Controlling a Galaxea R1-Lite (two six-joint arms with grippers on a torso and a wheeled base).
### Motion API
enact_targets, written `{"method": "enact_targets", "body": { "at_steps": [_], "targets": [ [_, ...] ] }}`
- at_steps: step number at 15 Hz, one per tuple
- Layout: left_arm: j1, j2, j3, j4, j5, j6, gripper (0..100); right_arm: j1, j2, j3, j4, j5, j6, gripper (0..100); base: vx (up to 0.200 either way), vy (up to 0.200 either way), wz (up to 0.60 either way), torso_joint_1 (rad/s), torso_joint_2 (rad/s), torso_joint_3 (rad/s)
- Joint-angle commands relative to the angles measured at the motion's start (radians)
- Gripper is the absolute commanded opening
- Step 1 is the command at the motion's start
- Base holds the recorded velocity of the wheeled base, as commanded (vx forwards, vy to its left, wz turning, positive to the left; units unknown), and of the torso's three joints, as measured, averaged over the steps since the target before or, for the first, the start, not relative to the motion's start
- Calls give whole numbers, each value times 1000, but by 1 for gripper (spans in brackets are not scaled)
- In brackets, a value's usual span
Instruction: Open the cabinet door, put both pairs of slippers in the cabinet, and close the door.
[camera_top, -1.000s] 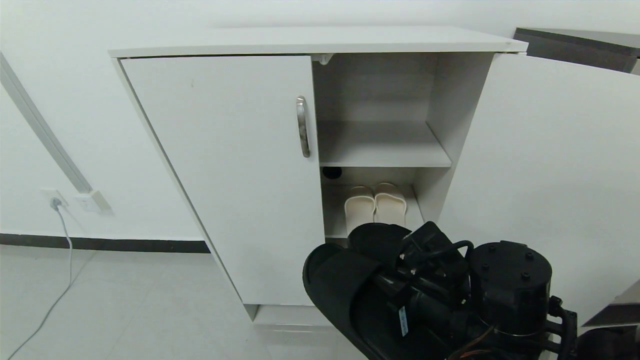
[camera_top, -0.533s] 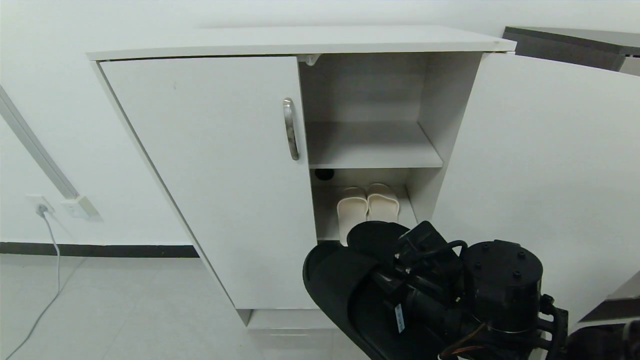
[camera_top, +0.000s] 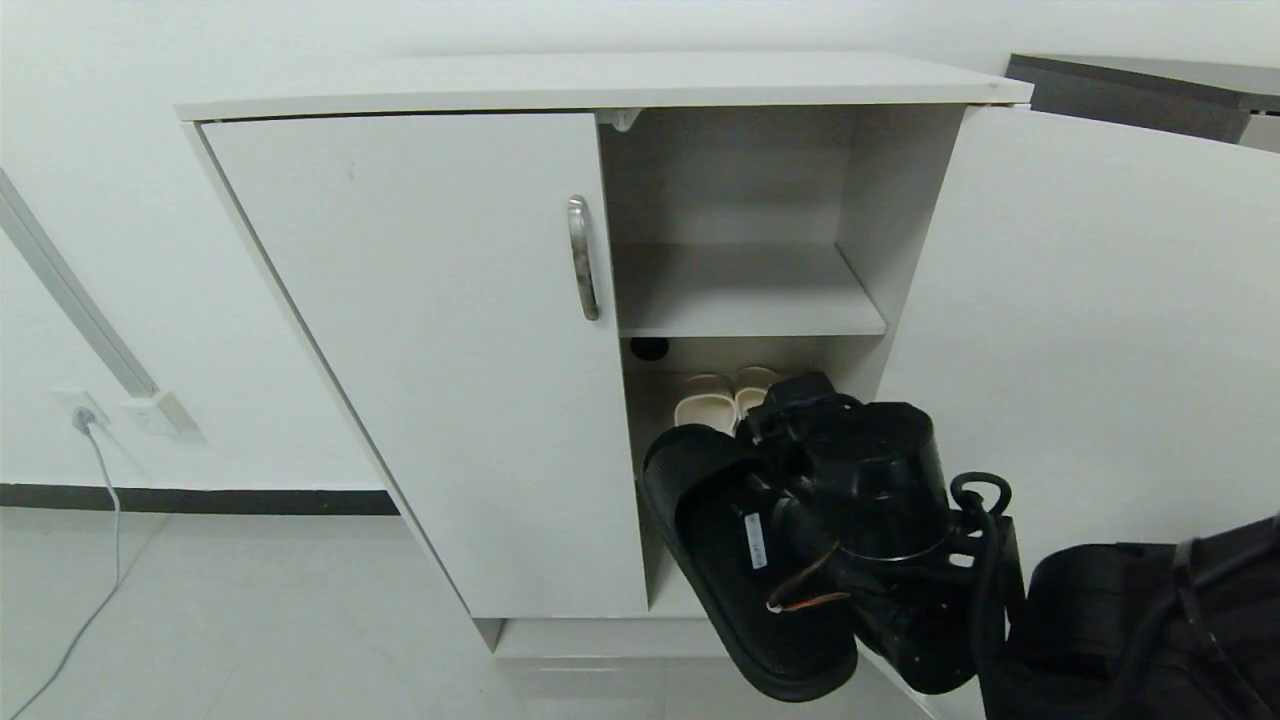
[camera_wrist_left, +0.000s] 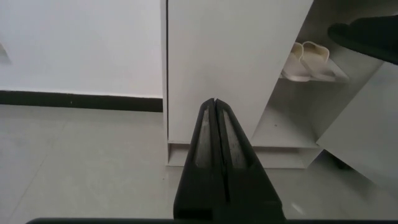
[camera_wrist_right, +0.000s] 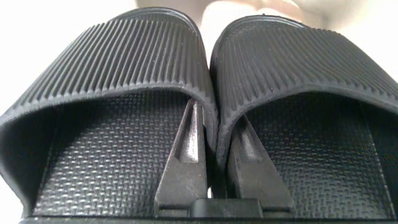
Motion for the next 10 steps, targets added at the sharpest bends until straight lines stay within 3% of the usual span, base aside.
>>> {"method": "enact_targets", "body": {
  "at_steps": [1, 3, 4, 10],
  "targets": [
    [0, 0, -1, 0, 1, -1, 0, 42, 4, -168, 175, -70, 82, 0, 0, 0, 0, 0, 0, 0],
    [0, 0, -1, 0, 1, -1, 0, 62, 2, -294, 355, -142, 151, 0, 0, 0, 0, 0, 0, 0],
    [0, 2, -1, 0, 1, 1, 0, 74, 7, -335, 379, -193, 151, 0, 0, 0, 0, 0, 0, 0],
    [0, 0, -1, 0, -1, 1, 0, 91, 4, -460, 379, -288, 93, 0, 0, 0, 0, 0, 0, 0]
  ]
}}
